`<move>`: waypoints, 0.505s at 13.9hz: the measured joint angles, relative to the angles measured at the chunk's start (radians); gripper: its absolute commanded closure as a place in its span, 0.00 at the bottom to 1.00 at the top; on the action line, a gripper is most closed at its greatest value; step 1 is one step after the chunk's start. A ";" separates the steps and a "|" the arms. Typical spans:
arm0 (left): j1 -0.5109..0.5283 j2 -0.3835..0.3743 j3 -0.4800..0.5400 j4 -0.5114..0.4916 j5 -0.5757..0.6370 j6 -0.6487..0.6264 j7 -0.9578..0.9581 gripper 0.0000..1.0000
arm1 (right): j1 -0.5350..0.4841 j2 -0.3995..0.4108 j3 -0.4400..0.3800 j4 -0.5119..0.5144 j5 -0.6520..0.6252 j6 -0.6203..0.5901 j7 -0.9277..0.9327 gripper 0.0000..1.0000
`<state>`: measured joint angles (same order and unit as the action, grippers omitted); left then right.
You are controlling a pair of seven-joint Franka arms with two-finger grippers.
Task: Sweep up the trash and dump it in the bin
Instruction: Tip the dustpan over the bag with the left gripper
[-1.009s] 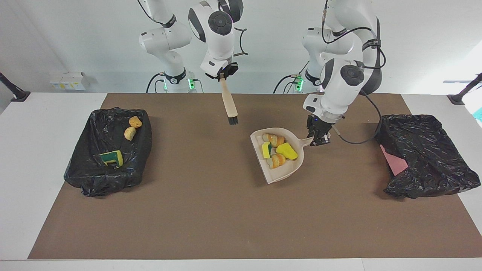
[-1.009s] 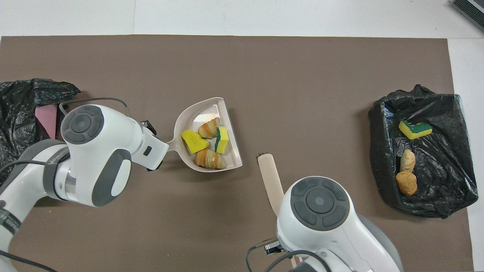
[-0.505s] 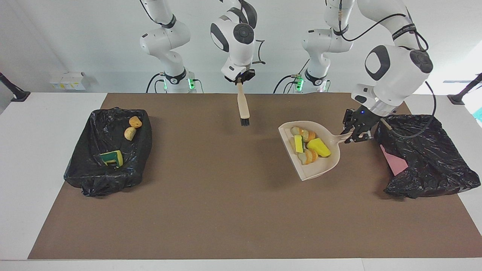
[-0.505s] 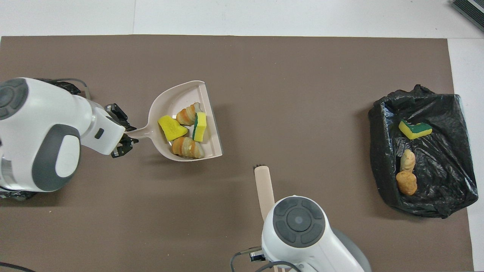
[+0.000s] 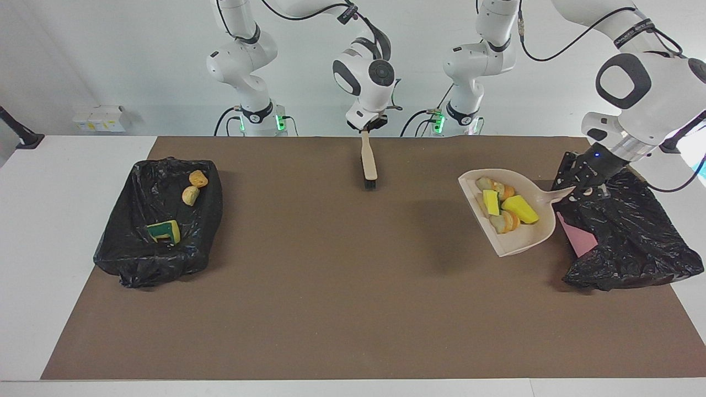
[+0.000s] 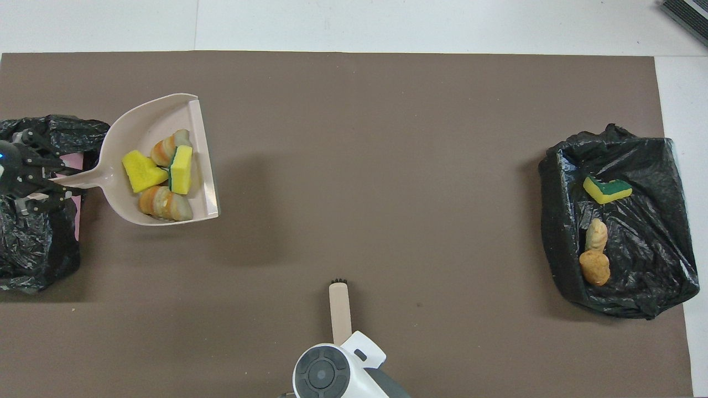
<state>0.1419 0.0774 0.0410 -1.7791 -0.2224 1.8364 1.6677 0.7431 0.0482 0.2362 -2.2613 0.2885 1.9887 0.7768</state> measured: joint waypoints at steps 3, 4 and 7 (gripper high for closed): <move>0.080 0.006 0.001 0.018 0.028 -0.003 0.084 1.00 | -0.003 -0.002 -0.003 -0.006 0.023 0.002 -0.001 1.00; 0.107 0.006 0.002 0.025 0.054 -0.003 0.111 1.00 | -0.004 -0.002 -0.004 -0.006 0.047 0.008 -0.002 1.00; 0.200 0.030 0.004 0.054 0.093 -0.003 0.214 1.00 | -0.004 -0.002 -0.006 -0.013 0.081 0.047 -0.002 0.82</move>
<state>0.3422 0.1070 0.0452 -1.7247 -0.1295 1.8331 1.8820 0.7388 0.0465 0.2303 -2.2742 0.3695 2.0355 0.7749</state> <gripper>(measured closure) 0.692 0.736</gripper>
